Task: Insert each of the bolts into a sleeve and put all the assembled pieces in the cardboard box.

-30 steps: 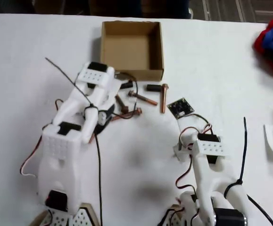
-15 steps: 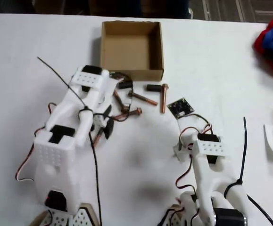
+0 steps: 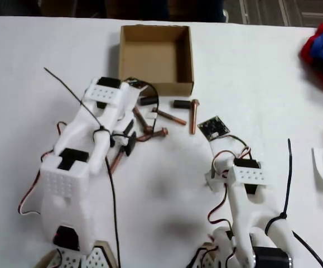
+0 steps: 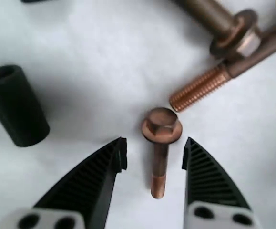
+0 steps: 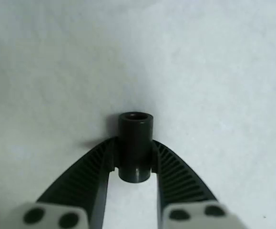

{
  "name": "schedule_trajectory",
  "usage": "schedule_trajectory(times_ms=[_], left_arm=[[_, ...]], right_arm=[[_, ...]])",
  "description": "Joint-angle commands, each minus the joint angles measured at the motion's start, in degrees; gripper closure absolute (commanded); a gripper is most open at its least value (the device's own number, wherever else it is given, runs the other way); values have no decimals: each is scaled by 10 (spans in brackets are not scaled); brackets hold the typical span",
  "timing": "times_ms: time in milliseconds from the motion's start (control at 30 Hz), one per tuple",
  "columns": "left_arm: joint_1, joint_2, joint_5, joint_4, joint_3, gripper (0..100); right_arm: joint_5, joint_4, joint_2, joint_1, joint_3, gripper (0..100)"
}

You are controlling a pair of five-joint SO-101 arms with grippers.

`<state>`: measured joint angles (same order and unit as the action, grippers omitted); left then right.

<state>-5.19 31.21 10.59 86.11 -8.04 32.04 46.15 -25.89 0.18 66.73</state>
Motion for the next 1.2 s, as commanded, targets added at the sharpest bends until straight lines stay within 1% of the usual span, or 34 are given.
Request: schedule_trajectory(times_ms=[0, 300, 433, 500, 667, 800, 900, 1167], left_arm=[[4, -38, -6, -5, -24, 797], [2, 37, -4, 0, -28, 805], [2, 45, -4, 0, -28, 924], [2, 44, -3, -3, -29, 952], [3, 48, -4, 5, -66, 924], [3, 50, -5, 40, -116, 853], [4, 50, -4, 49, -134, 801], [3, 51, -4, 44, -136, 797]], right_arm=[[-1, -11, 3, 7, 0, 978], [-2, -11, 3, 7, 0, 978], [-2, -11, 3, 7, 0, 978], [-3, -11, 3, 7, 0, 978], [-3, -11, 3, 7, 0, 978], [-3, -11, 3, 7, 0, 978], [-3, -11, 3, 7, 0, 978], [-3, -11, 3, 7, 0, 978]])
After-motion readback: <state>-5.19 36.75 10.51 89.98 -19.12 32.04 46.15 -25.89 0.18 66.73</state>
